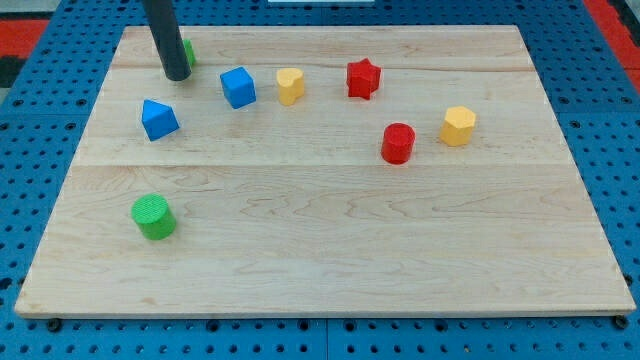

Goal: Push the blue cube to the left of the yellow heart

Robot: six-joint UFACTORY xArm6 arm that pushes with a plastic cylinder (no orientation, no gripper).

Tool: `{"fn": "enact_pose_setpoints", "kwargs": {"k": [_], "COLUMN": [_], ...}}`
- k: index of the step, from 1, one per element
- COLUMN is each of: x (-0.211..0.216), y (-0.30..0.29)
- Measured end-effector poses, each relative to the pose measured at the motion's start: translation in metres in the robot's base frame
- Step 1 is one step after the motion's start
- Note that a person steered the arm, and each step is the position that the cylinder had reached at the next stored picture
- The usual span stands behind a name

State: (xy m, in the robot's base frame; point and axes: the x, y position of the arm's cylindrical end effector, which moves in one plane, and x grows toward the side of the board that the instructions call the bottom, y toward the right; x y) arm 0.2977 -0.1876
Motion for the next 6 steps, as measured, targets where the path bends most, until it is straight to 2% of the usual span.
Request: {"fn": "enact_pose_setpoints", "kwargs": {"k": [2, 4, 6], "x": [0.001, 0.008, 0.008], "y": [0.0, 0.047, 0.062]}}
